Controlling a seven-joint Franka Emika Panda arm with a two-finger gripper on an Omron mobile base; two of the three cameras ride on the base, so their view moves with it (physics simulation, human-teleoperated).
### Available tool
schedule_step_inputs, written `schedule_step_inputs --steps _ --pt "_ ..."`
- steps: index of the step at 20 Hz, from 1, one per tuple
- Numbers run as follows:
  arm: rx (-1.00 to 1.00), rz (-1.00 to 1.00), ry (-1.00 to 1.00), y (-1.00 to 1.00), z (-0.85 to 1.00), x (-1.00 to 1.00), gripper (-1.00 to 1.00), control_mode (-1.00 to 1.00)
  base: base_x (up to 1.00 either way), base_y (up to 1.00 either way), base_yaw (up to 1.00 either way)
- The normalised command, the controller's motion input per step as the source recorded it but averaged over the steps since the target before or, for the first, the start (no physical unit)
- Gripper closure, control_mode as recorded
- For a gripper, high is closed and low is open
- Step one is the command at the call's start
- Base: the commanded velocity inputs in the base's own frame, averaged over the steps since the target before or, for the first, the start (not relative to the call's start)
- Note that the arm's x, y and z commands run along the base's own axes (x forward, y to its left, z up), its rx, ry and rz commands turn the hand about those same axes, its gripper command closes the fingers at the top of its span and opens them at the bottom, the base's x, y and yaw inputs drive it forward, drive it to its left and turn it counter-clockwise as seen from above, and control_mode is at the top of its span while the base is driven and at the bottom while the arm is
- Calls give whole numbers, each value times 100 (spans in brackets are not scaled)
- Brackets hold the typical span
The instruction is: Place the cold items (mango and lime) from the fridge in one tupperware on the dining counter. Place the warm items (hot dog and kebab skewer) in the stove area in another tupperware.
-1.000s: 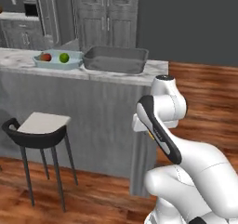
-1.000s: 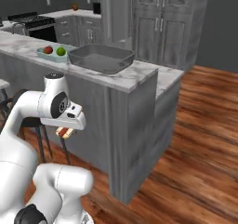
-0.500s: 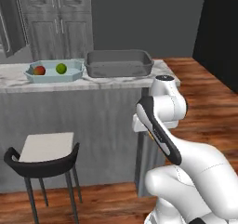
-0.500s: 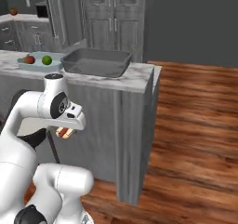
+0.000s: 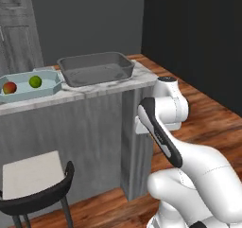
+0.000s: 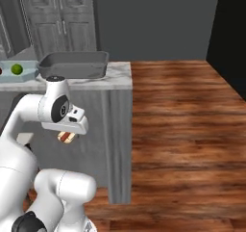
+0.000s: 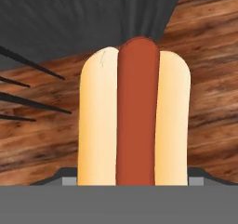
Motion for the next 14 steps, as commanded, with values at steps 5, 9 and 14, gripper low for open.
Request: schedule_step_inputs --steps 5,9,14 --pt "0 0 0 0 0 0 100 100 31 17 -16" --pt "0 0 0 0 0 0 100 100 30 10 0" --pt "0 0 0 0 0 0 100 100 46 17 0"
